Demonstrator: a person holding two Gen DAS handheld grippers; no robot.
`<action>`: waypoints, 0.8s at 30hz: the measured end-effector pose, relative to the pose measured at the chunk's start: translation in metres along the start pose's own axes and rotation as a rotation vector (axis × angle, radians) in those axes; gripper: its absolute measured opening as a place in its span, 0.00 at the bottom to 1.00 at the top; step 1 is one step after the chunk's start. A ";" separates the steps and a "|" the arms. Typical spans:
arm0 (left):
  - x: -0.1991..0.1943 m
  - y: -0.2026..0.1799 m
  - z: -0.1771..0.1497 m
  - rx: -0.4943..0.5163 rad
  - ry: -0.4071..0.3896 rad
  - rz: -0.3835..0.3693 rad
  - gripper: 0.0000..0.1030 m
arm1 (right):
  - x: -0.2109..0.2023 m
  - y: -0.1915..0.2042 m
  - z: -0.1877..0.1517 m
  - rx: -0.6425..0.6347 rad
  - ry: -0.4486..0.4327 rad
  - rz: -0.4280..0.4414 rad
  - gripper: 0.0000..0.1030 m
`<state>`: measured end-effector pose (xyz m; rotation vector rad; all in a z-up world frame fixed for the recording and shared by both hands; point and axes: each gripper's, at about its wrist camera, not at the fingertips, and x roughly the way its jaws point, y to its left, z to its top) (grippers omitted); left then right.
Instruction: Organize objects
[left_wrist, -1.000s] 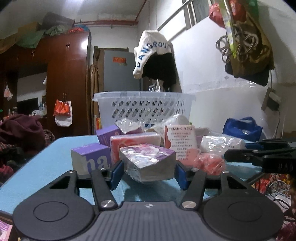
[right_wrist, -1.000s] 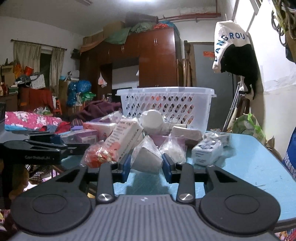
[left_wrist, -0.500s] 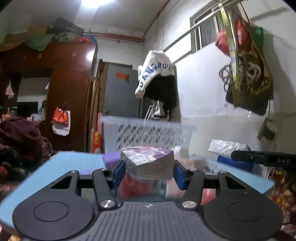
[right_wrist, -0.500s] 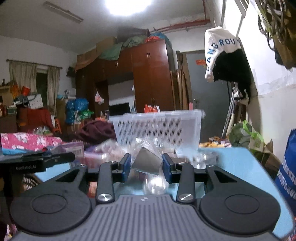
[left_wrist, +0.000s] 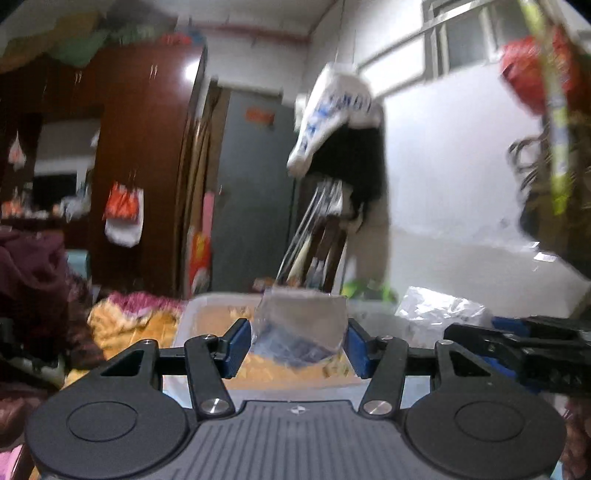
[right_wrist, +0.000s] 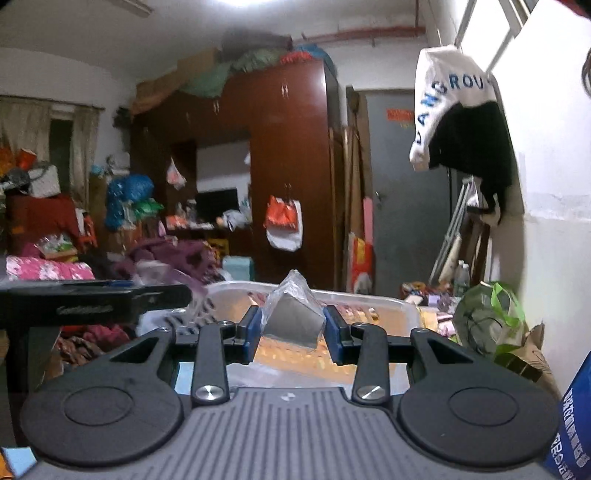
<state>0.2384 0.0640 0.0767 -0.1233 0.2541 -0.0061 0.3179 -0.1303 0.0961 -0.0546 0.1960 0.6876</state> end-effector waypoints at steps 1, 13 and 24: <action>0.009 0.001 0.001 0.003 0.022 -0.008 0.62 | 0.009 0.000 -0.001 -0.009 0.030 -0.009 0.52; -0.121 -0.036 -0.097 0.096 -0.069 -0.055 0.84 | -0.109 0.005 -0.102 0.025 0.000 -0.046 1.00; -0.137 -0.083 -0.176 0.209 -0.012 -0.104 0.82 | -0.118 0.011 -0.151 0.044 -0.015 -0.054 1.00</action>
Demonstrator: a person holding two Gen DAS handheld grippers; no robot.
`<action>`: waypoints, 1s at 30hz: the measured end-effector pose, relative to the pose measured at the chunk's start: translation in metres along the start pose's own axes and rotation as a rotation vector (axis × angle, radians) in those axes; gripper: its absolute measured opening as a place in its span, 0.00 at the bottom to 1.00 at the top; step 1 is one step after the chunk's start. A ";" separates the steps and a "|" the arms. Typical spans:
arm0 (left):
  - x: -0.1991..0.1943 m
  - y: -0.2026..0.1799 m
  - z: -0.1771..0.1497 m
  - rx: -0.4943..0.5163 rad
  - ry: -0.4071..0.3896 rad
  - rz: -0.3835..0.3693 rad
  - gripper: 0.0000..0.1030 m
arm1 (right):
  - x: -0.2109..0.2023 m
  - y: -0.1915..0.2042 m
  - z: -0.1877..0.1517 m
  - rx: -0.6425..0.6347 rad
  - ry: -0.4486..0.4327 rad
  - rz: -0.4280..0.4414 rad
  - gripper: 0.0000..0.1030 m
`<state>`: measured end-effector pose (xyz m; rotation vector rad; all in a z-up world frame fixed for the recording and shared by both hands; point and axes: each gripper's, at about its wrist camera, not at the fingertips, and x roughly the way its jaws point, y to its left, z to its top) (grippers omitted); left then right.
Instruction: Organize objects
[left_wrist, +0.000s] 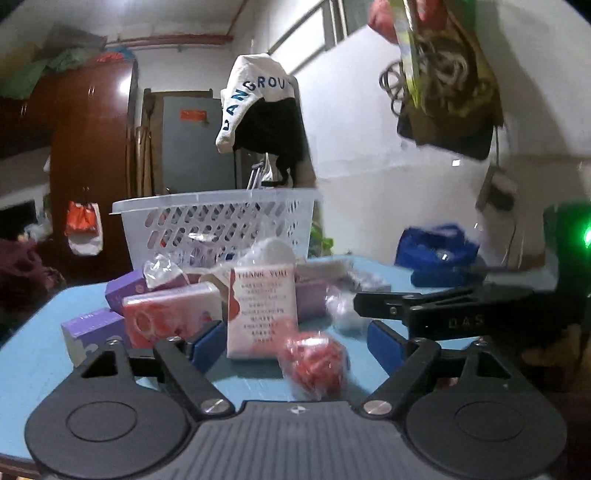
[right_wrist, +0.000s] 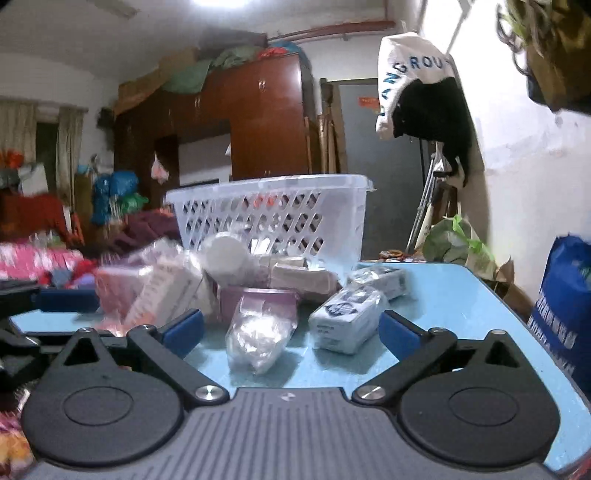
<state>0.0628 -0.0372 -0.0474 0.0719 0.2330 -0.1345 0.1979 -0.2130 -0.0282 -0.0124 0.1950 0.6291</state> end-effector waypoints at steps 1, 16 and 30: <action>-0.001 -0.001 -0.004 0.005 0.004 0.008 0.75 | 0.001 0.003 -0.001 -0.005 0.002 0.015 0.99; -0.015 0.031 -0.030 0.016 -0.033 0.038 0.66 | 0.022 0.024 -0.008 -0.023 0.072 0.054 0.57; -0.023 0.041 -0.024 -0.017 -0.080 0.015 0.49 | 0.005 0.025 -0.006 -0.042 0.034 0.082 0.45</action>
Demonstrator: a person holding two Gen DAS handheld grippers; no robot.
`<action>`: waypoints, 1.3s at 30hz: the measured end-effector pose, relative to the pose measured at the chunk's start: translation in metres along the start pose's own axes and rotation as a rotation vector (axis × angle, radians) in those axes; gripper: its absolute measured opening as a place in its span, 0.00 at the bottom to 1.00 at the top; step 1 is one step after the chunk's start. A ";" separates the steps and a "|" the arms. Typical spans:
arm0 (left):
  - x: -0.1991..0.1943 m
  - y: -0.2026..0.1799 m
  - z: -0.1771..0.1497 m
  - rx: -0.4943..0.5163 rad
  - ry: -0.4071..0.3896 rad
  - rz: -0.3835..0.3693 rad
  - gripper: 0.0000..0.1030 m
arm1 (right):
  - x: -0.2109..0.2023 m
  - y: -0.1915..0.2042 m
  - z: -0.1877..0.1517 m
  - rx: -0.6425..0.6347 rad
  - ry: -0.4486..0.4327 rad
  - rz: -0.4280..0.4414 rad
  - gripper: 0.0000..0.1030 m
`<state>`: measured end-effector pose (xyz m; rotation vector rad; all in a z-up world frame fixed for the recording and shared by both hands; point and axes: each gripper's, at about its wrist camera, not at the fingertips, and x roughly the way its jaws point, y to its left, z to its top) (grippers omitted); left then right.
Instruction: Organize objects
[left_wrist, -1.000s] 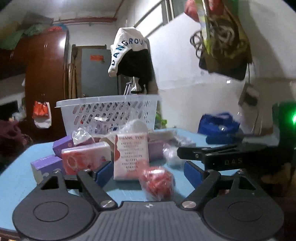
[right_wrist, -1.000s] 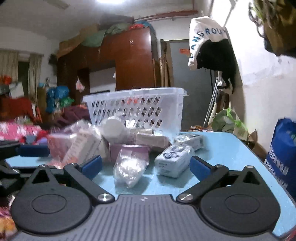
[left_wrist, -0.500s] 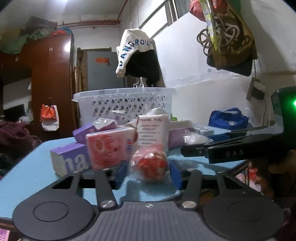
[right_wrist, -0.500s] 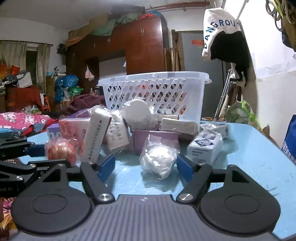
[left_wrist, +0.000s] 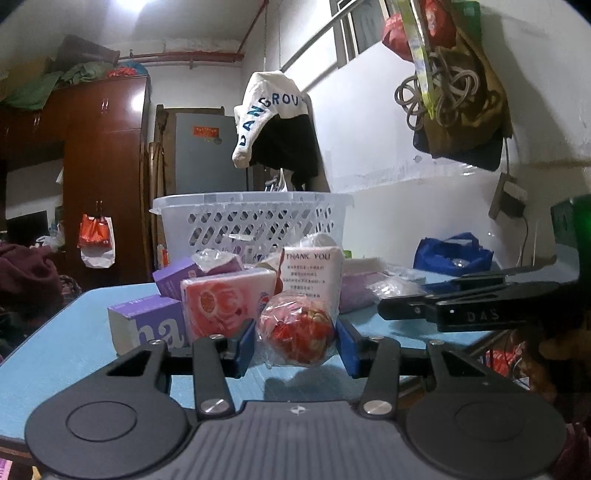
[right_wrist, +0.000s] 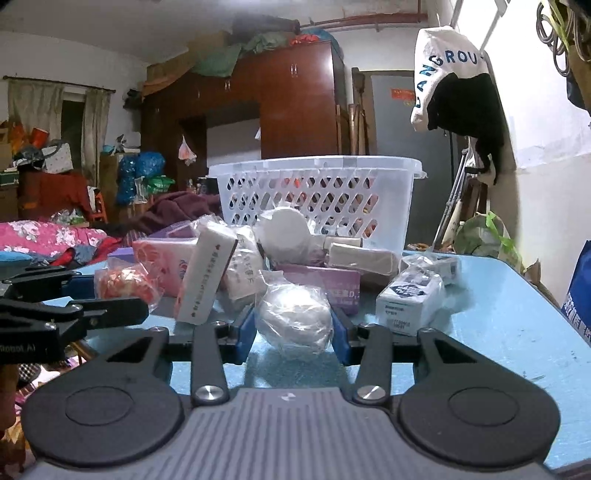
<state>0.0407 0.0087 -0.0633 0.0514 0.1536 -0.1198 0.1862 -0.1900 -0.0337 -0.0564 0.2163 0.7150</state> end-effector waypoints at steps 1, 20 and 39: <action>0.000 0.001 0.001 -0.003 -0.002 0.002 0.49 | -0.001 -0.001 0.001 -0.003 -0.005 -0.002 0.45; 0.129 0.089 0.167 -0.184 0.036 0.021 0.49 | 0.084 -0.023 0.152 -0.160 -0.127 -0.014 0.44; 0.035 0.105 0.081 -0.096 0.026 0.110 0.90 | 0.011 -0.068 0.062 0.075 0.034 -0.120 1.00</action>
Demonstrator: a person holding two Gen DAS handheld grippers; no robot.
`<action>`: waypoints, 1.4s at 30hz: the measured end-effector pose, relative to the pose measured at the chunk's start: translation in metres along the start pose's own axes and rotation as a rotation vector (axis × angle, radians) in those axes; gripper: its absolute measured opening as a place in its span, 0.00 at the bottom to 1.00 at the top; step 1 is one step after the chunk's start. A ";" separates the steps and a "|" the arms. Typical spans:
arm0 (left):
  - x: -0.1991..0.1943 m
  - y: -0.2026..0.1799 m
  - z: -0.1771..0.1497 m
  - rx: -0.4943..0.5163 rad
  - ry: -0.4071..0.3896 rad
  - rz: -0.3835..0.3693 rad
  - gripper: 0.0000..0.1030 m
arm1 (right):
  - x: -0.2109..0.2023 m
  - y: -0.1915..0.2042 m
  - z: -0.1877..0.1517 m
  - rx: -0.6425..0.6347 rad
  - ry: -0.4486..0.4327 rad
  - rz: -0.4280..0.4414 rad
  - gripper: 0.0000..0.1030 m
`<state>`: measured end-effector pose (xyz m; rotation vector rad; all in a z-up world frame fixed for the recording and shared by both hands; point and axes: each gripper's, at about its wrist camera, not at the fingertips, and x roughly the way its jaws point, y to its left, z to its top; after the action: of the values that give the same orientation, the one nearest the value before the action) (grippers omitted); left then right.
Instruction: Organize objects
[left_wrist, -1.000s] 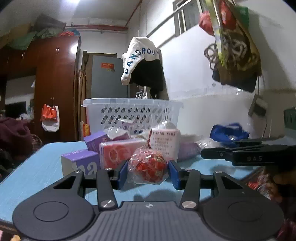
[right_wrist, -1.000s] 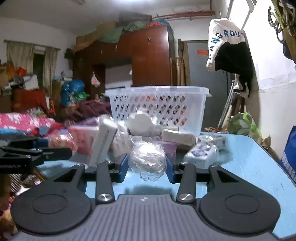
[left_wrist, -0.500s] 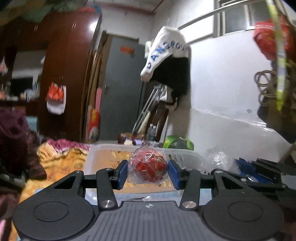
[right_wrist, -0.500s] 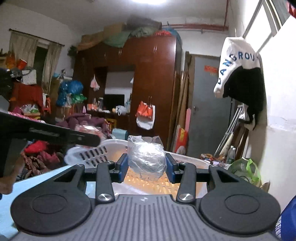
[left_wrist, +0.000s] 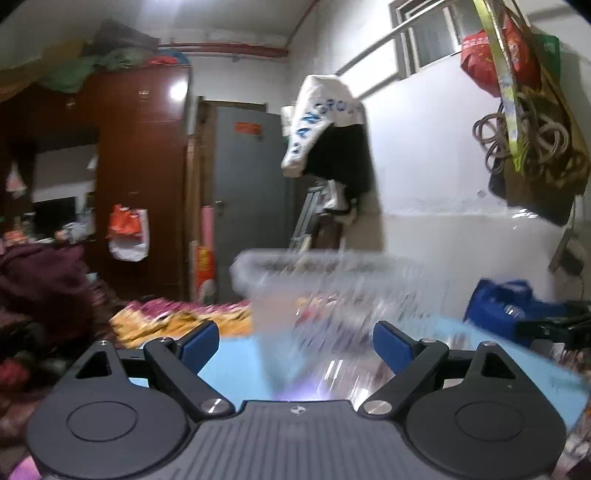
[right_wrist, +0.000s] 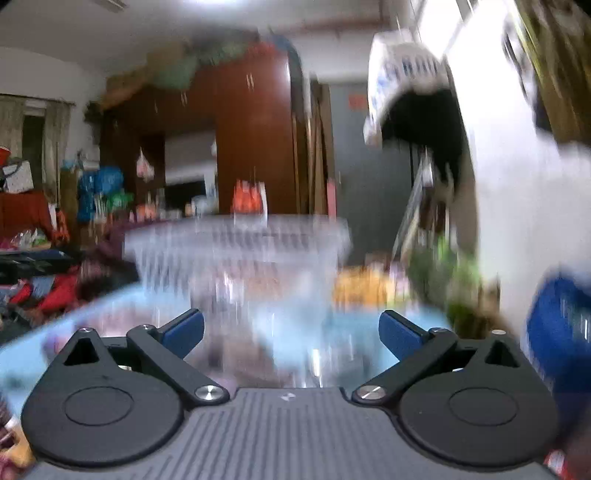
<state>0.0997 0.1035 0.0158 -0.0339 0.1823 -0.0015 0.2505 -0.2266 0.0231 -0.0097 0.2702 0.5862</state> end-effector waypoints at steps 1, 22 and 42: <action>-0.009 0.004 -0.012 -0.016 0.004 0.009 0.90 | 0.000 -0.005 -0.010 0.031 0.027 -0.008 1.00; 0.008 0.010 -0.042 0.042 0.188 0.065 0.90 | 0.032 0.013 -0.031 -0.058 0.204 -0.117 0.75; -0.009 -0.014 -0.061 0.066 0.045 0.029 0.60 | 0.015 0.018 -0.039 -0.089 0.054 -0.117 0.43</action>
<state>0.0797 0.0875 -0.0422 0.0351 0.2273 0.0209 0.2430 -0.2066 -0.0174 -0.1270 0.2940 0.4814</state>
